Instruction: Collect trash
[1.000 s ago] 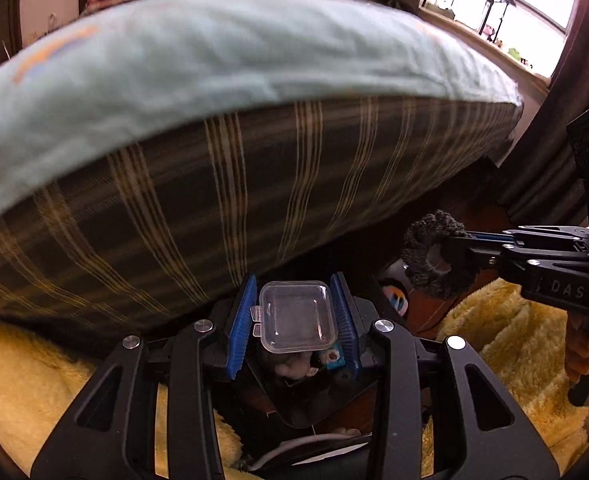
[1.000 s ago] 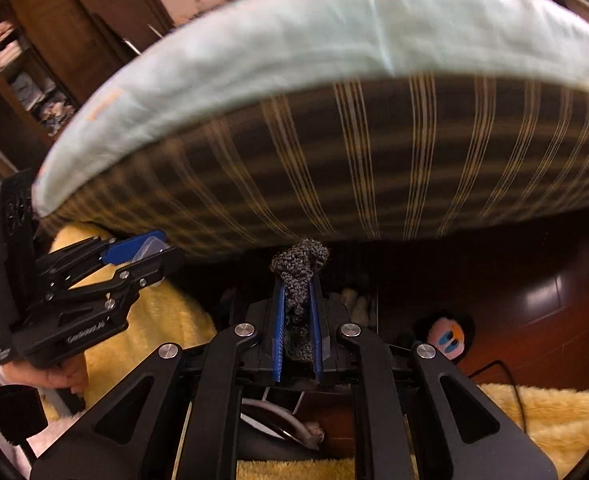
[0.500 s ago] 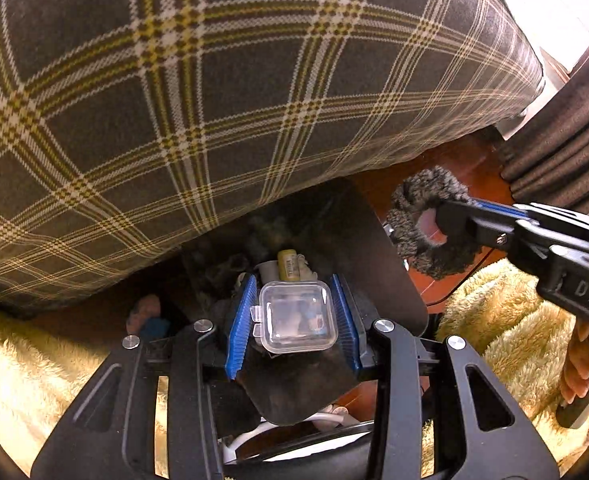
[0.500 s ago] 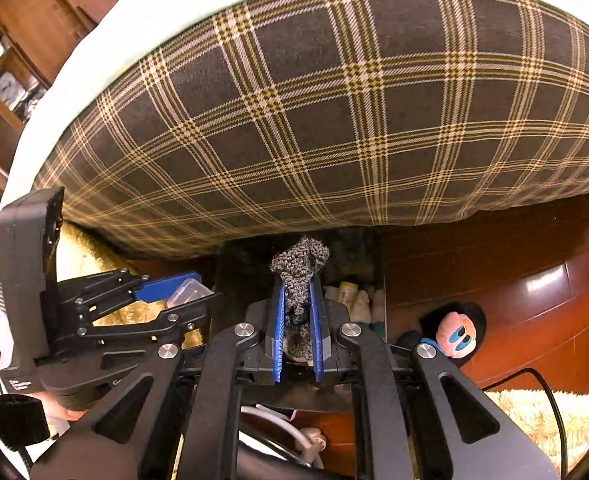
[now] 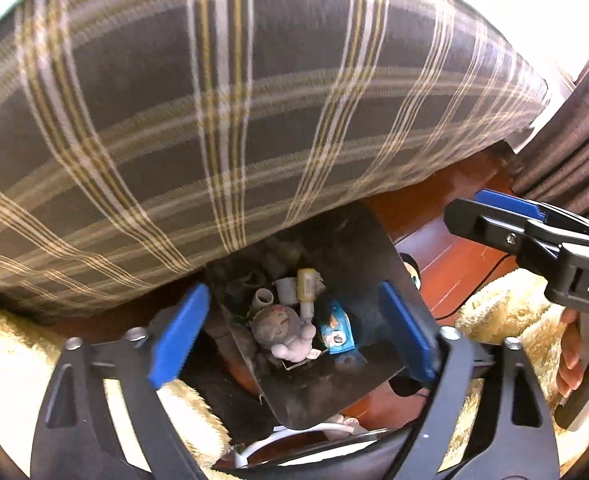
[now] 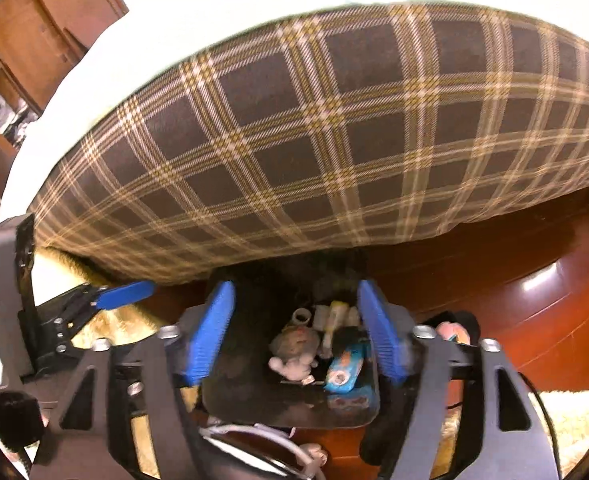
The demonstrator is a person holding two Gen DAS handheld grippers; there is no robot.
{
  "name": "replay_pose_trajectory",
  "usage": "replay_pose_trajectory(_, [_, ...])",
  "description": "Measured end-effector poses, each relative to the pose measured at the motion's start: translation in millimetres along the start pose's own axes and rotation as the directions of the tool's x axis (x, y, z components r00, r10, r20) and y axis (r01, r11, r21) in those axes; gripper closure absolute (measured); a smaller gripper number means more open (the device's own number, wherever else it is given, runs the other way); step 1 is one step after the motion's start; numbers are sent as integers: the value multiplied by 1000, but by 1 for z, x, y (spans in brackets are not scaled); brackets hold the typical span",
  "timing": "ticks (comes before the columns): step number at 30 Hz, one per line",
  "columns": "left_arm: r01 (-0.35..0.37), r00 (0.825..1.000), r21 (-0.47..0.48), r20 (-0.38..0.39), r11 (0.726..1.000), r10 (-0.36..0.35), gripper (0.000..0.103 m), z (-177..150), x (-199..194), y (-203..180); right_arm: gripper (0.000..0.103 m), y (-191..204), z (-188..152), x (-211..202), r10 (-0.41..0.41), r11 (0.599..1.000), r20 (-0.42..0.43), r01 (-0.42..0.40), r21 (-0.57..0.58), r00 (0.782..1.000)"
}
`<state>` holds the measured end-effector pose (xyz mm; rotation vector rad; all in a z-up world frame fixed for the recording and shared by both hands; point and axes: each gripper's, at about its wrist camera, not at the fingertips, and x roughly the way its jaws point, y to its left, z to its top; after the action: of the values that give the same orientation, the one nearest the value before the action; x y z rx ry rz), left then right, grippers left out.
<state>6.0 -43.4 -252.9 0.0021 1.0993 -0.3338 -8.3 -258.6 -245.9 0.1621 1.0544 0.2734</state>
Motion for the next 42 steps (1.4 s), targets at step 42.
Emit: replay_pose_trajectory(42, [-178,666,-29,733,984,142,8,116,-323,-43,3,44,118,-291,-188,968,721,250,21,667])
